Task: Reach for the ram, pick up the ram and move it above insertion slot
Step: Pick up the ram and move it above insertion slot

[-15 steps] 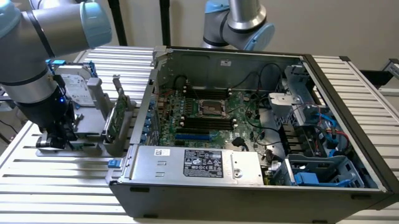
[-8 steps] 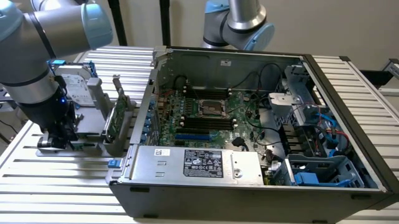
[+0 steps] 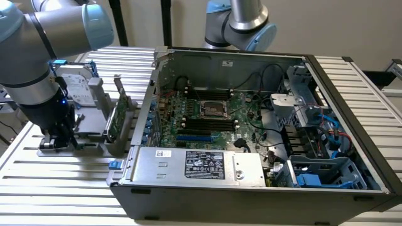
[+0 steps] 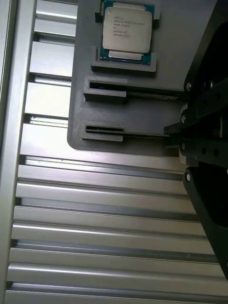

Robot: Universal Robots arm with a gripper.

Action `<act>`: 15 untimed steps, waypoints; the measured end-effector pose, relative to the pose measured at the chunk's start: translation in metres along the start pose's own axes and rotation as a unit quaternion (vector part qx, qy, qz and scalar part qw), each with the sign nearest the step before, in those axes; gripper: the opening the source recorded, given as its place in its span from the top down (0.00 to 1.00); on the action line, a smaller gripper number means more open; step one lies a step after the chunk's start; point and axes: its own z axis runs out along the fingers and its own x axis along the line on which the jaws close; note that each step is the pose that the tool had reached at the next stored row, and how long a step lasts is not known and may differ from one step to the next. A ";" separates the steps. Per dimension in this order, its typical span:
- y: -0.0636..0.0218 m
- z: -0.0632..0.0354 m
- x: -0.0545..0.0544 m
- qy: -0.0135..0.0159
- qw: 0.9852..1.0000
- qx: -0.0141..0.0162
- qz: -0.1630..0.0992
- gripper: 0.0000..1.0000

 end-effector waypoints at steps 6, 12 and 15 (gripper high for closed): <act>0.0001 0.0000 0.000 -0.002 1.000 0.000 0.001 0.86; 0.0000 0.0002 0.000 -0.004 1.000 0.000 0.016 0.86; 0.0000 0.0001 0.000 -0.004 1.000 0.000 0.019 0.86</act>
